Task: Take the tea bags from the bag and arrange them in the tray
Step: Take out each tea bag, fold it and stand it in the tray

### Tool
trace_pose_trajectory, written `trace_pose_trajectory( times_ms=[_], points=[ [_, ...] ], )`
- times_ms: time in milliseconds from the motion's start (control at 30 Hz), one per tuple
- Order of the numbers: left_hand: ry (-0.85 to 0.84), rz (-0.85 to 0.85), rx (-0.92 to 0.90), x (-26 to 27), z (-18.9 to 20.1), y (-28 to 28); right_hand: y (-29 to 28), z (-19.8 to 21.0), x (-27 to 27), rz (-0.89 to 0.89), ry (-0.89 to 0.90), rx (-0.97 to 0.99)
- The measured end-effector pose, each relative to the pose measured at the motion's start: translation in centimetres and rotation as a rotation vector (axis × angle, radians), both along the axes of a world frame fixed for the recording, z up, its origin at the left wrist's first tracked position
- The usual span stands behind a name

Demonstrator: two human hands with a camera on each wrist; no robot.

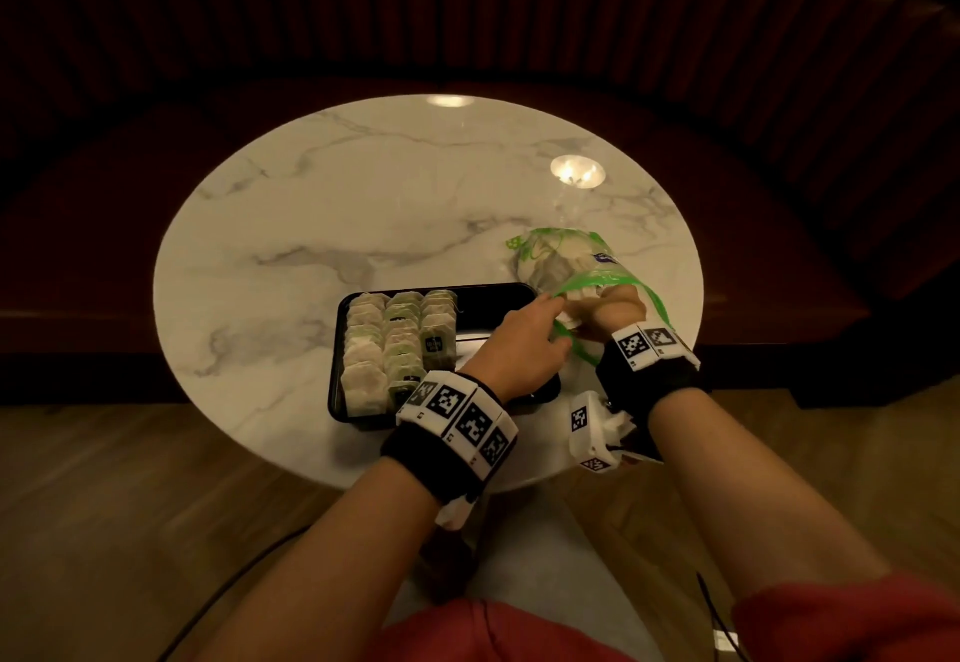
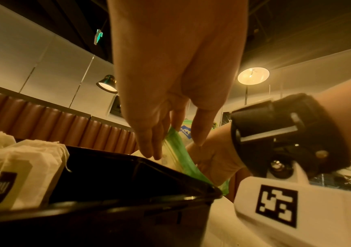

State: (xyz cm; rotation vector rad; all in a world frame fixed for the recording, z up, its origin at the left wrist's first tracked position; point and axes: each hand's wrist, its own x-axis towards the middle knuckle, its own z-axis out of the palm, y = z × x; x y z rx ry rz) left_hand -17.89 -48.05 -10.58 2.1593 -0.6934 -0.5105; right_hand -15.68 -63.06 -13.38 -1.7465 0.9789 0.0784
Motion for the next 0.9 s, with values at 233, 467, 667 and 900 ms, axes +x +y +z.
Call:
trace_pose_trajectory(
  times_ms=[233, 467, 667, 900],
  points=[
    [-0.004, 0.012, -0.033, -0.3, 0.9, 0.3, 0.6, 1.7, -2.2, -0.026, -0.227, -0.044],
    [-0.008, 0.035, -0.078, -0.3, 1.2, 0.3, -0.6, 2.9, -5.2, -0.129, -0.336, 0.147],
    [-0.081, -0.001, -0.083, -0.1, -0.2, 0.3, 0.2, 5.9, -7.9, 0.019, -0.323, 0.336],
    [-0.470, 0.041, -0.240, -1.0, 0.4, 2.7, 3.3, 8.1, -7.8, 0.282, -0.313, 0.201]
  ],
)
